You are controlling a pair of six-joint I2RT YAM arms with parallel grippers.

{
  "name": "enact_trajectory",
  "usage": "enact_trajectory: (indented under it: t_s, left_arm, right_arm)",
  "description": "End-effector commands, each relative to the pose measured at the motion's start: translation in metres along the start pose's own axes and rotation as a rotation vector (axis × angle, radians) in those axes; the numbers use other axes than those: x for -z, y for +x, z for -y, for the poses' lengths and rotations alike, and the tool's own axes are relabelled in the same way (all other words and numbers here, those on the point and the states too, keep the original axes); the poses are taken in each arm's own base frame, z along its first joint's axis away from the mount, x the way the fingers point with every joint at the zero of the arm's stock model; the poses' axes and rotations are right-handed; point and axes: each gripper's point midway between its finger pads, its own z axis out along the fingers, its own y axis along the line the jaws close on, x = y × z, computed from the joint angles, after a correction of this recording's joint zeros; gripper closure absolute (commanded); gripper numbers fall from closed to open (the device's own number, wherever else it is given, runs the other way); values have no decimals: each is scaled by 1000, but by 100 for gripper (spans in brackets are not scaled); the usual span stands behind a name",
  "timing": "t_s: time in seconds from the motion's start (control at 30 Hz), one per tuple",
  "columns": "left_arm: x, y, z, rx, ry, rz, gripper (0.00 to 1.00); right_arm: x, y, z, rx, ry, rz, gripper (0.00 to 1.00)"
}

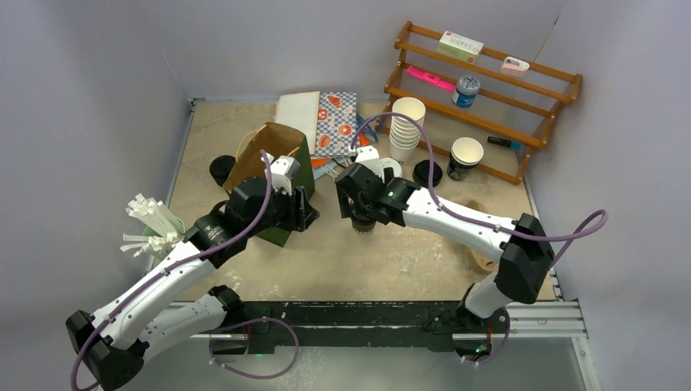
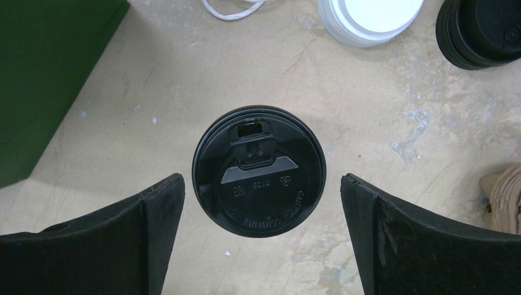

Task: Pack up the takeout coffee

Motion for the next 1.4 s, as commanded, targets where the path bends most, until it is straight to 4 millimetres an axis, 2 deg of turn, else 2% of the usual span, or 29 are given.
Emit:
enact_trajectory:
  t_s: [0.0, 0.13, 0.27, 0.73, 1.17, 1.37]
  left_arm:
    - [2, -11, 8, -5, 28, 34, 55]
    - [2, -11, 8, -3, 29, 34, 55]
    - [2, -11, 8, -3, 31, 34, 55]
    - [1, -8, 7, -1, 30, 27, 55]
    - [-1, -6, 7, -1, 29, 19, 55]
    - [-2, -6, 7, -1, 29, 21, 55]
  right_arm:
    - [21, -21, -6, 75, -96, 39, 2]
    - [19, -16, -7, 156, -158, 19, 2]
    - [13, -12, -5, 166, -200, -19, 2]
    - [-3, 1, -6, 164, -213, -75, 2]
    - [-11, 11, 3, 170, -187, -110, 2]
    - [-14, 15, 0, 171, -206, -124, 2]
